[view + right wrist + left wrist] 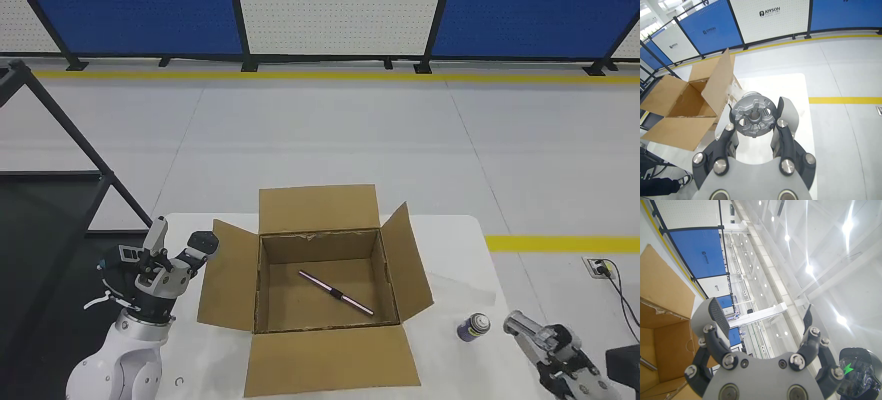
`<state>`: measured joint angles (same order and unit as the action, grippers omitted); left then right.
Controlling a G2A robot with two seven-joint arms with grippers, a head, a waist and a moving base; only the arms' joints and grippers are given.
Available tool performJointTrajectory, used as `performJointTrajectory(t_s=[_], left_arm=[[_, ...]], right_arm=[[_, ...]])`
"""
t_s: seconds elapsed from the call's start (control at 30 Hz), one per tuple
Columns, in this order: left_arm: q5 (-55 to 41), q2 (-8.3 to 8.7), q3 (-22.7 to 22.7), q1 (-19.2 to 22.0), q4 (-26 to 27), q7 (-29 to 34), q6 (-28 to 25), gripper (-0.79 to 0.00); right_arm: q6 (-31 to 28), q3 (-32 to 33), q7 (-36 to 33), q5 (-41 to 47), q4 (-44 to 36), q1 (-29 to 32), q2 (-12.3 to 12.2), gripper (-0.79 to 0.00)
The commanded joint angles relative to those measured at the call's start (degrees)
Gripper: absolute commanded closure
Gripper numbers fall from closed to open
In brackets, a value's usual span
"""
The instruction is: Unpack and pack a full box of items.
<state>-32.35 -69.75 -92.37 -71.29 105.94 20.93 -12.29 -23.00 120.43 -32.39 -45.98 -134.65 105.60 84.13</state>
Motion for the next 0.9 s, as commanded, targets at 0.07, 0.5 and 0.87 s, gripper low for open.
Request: performJointTrajectory(t_s=[0.07, 0.5, 0.87], left_arm=[[0.0, 0.0, 0.0, 0.0, 0.0, 0.0, 0.0, -0.785], [0.0, 0.0, 0.0, 0.0, 0.0, 0.0, 0.0, -0.785], [0.0, 0.0, 0.0, 0.0, 0.0, 0.0, 0.0, -0.785]], right_arm=[[-0.09, -2.23, -2.27, -3.41, 0.0, 1.51, -0.32, 0.0], [9.39, -15.07, -19.02, -16.56, 0.0, -6.99, -1.6, 0.0], [10.05, -17.73, -19.12, -22.0, 1.33, -7.41, -1.86, 0.0]])
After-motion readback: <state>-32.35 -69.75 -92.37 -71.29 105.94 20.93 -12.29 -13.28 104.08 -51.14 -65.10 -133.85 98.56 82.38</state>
